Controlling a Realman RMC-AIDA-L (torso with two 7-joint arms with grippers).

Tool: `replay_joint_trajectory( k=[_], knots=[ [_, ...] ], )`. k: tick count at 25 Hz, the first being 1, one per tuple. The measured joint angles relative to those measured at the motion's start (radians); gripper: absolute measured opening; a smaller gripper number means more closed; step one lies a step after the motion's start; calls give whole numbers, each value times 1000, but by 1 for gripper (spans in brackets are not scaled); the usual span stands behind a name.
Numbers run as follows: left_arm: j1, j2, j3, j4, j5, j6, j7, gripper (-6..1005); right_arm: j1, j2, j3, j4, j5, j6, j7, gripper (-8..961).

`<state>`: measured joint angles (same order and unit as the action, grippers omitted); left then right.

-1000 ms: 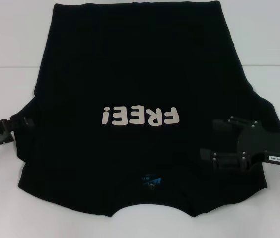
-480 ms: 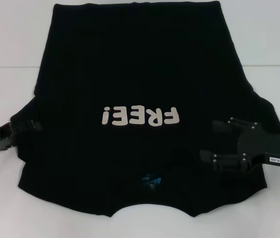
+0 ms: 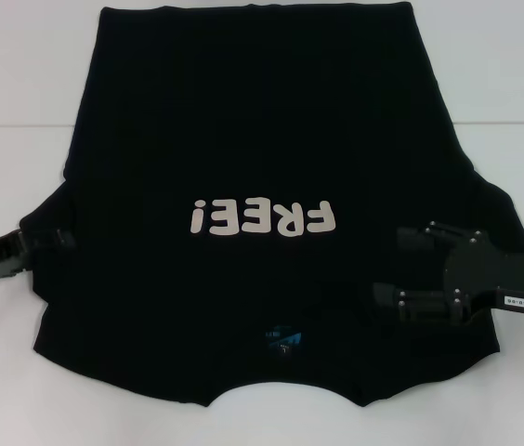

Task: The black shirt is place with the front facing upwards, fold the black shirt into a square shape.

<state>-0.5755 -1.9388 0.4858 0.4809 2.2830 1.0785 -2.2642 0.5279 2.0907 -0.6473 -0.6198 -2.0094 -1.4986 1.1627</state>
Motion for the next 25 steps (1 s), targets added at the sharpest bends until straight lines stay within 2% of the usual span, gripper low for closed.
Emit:
replay_joint_trajectory(
  k=[9, 15, 17, 23, 25],
  knots=[
    [-3, 0, 17, 2, 3, 0, -5, 668, 1, 0, 0, 0, 0, -2, 0, 944],
    [-5, 0, 18, 2, 11, -4, -6, 423, 4, -1, 0, 0, 0, -5, 0, 944],
    [-5, 0, 18, 2, 11, -4, -7, 214, 4, -1, 0, 0, 0, -6, 0, 944],
    [-6, 0, 12, 2, 12, -5, -8, 3, 4, -2, 0, 0, 0, -6, 0, 944],
    [-5, 1, 10, 3, 12, -5, -7, 4, 4, -2, 0, 0, 0, -6, 0, 944]
  ],
)
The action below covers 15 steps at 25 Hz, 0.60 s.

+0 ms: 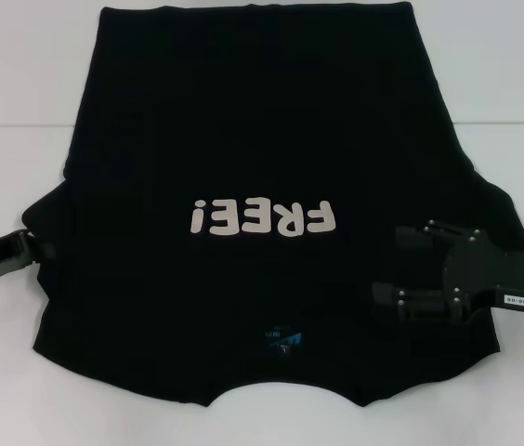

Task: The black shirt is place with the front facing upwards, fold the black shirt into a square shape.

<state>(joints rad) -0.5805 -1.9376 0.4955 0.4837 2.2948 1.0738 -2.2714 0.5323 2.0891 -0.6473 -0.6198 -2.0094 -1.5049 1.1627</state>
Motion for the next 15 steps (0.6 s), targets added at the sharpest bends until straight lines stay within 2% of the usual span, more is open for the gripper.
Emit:
replay_joint_trajectory(
  k=[7, 15],
  knots=[
    [11, 12, -20, 35, 0, -5, -3, 6, 2, 0, 0, 0, 0, -1, 0, 944],
    [22, 41, -66, 98, 4, -11, -3, 9, 1, 0, 0, 0, 3, -6, 0, 944]
  ],
)
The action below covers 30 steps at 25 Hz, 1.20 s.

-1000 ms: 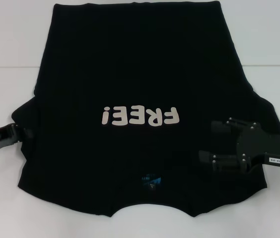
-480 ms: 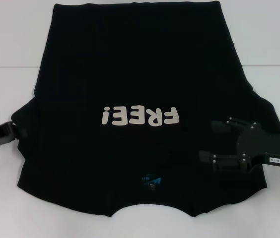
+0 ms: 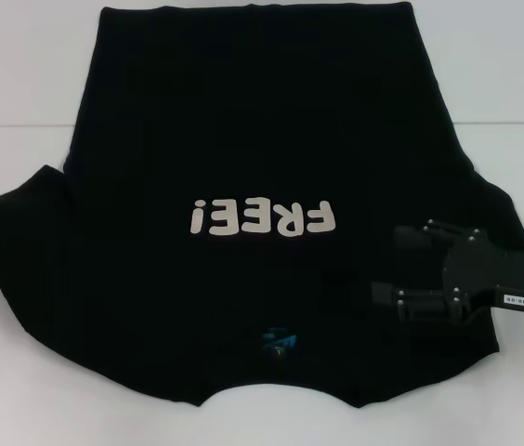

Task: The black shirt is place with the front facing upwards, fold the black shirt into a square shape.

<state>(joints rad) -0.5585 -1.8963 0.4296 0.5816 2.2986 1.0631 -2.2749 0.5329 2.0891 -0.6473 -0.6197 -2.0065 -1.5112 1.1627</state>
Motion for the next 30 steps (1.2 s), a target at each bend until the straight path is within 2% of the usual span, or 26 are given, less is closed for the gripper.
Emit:
replay_joint_trajectory(
  k=[12, 21, 24, 28, 30],
  knots=[
    [10, -1, -3, 11, 6, 0, -11, 14, -2, 0, 2, 0, 1, -11, 0, 945],
    [4, -42, 5, 39, -3, 52, 75, 16, -3, 1, 0, 0, 1, -12, 0, 944],
    [-5, -91, 8, 121, -4, 99, 153, 16, -5, 2, 0, 2, 0, -12, 0, 944],
    [2, -191, 45, 306, -1, 160, 271, 17, -8, 2, 1, 6, -2, -12, 3, 944],
    [13, -229, 96, 379, 3, 180, 311, 17, -8, 2, 1, 8, -2, -12, 10, 944]
  ],
)
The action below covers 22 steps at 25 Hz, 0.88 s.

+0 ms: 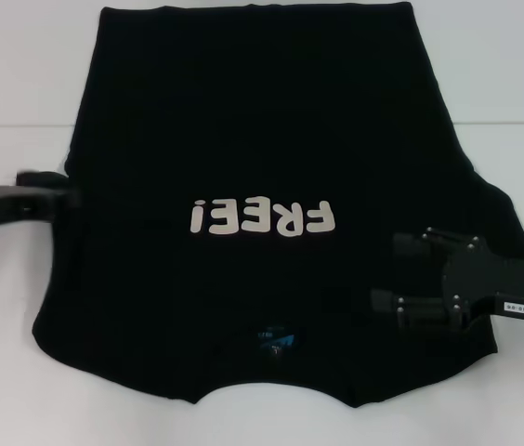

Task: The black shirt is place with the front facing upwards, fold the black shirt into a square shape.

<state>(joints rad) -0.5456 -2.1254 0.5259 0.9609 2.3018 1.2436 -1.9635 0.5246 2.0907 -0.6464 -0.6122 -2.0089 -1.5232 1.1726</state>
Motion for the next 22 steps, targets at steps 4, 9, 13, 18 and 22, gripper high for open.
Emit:
replay_joint_trajectory(
  k=[4, 9, 13, 18, 22],
  knots=[
    [29, -32, 133, 74, 1, 7, 35, 17, 0, 0, -1, 0, 0, 0, 5, 943],
    [43, -35, 216, 72, 1, -3, 32, 16, -1, 0, -1, 0, -1, 0, 5, 943],
    [38, -34, 211, 45, 1, -7, 24, 17, -3, 0, -1, 0, -1, 0, 5, 943],
    [28, -31, 211, -1, -1, -26, -47, 19, -5, 0, -1, 0, -1, 0, 5, 943],
    [-8, 1, 209, -82, -21, -16, -230, 20, -5, 0, -1, 0, -1, 0, 5, 943]
  ],
)
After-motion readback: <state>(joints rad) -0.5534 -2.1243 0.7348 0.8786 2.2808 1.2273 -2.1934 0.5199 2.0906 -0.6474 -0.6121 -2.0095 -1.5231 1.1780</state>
